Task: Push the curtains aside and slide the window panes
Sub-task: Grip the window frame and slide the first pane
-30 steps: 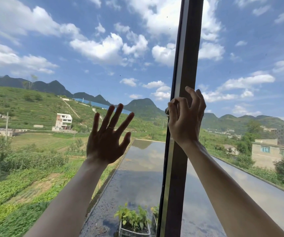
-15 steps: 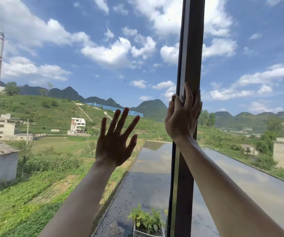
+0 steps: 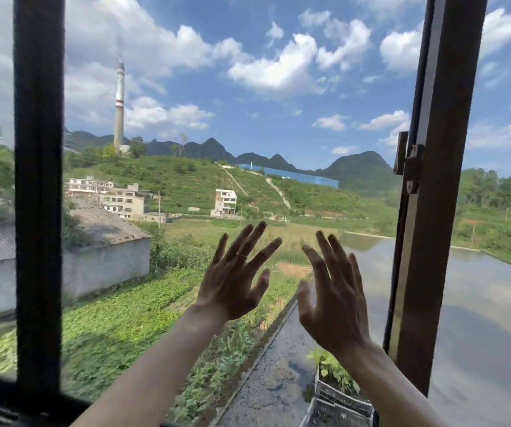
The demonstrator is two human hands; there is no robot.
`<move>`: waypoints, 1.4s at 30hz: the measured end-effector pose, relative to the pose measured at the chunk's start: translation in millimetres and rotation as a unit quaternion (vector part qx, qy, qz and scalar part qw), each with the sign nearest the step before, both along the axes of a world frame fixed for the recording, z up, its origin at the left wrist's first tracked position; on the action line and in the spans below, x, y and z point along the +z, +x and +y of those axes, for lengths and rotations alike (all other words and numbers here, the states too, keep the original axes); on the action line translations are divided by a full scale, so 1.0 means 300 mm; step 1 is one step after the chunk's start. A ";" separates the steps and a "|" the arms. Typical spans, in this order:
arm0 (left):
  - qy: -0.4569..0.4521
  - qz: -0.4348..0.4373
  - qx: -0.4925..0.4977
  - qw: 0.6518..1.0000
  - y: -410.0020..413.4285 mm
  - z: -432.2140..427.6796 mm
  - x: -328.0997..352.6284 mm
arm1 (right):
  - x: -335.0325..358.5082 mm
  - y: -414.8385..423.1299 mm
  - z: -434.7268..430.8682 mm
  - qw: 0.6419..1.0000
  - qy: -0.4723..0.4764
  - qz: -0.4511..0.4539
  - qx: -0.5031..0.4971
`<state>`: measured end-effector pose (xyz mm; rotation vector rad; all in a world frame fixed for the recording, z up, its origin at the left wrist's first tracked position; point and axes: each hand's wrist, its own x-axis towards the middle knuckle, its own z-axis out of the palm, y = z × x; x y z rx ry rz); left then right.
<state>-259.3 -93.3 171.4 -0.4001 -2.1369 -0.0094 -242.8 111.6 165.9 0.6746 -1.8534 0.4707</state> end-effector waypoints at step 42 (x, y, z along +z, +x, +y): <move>0.236 -0.042 0.044 0.970 0.020 -1.646 -0.521 | -0.433 -0.204 -1.725 0.990 0.127 0.044 -0.036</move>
